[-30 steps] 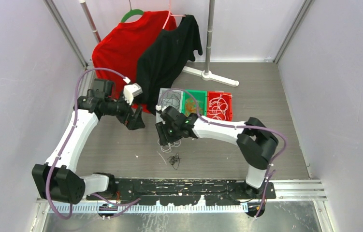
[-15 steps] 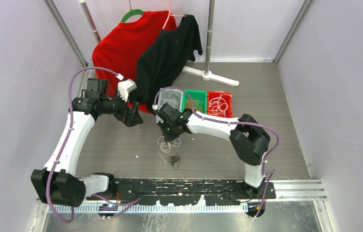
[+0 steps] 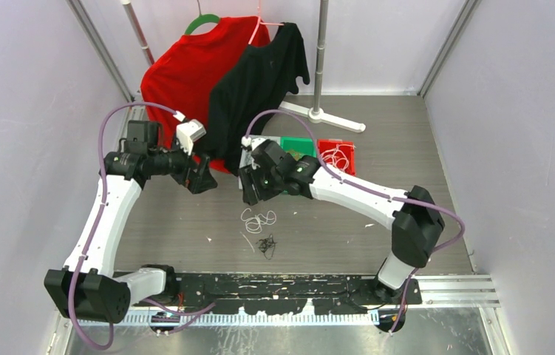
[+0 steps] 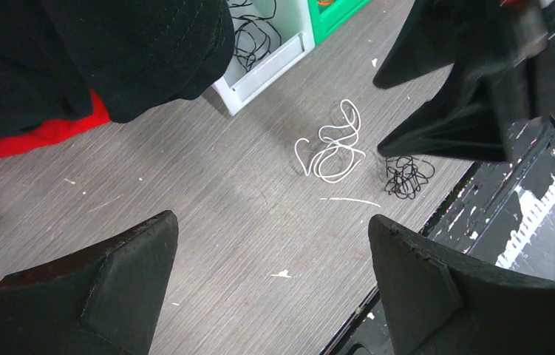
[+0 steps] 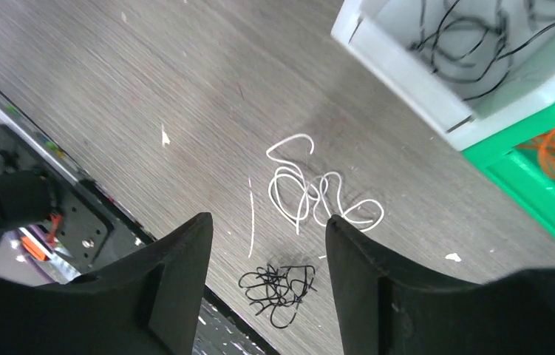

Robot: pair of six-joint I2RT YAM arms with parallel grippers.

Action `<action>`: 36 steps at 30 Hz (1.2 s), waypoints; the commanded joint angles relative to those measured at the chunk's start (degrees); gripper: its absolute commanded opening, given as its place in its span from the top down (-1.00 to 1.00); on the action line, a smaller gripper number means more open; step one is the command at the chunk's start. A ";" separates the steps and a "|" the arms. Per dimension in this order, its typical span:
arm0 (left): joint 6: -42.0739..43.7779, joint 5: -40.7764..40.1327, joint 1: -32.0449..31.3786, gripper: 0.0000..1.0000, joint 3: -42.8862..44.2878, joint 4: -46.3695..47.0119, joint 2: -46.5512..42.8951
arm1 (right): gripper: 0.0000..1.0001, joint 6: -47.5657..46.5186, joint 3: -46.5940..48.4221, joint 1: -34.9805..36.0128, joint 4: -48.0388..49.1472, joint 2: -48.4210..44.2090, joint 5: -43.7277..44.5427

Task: Untangle the cables
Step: Pick up the cable at the center of the board, then place the cable in the bin.

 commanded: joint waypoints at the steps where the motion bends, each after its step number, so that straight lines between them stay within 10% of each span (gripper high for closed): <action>1: 0.37 0.02 0.47 -0.99 2.32 1.24 -1.31 | -0.24 1.30 -3.15 2.17 1.10 5.04 -0.28; 8: -0.40 -2.66 1.72 -0.99 2.18 2.37 -2.18 | 0.09 0.95 -1.11 2.94 0.23 13.32 -0.11; 15: -0.45 -2.75 2.10 -0.99 1.45 2.80 -1.57 | 0.97 0.01 0.25 2.89 0.36 10.90 3.25; 24: 0.24 -2.10 2.11 -0.99 1.00 2.84 -1.57 | 0.98 -1.08 3.55 -1.51 -4.07 -2.05 4.73; 36: 1.77 -0.92 2.11 -0.99 1.05 0.72 -2.01 | 0.98 1.61 -0.22 -24.51 -5.10 -13.41 -0.54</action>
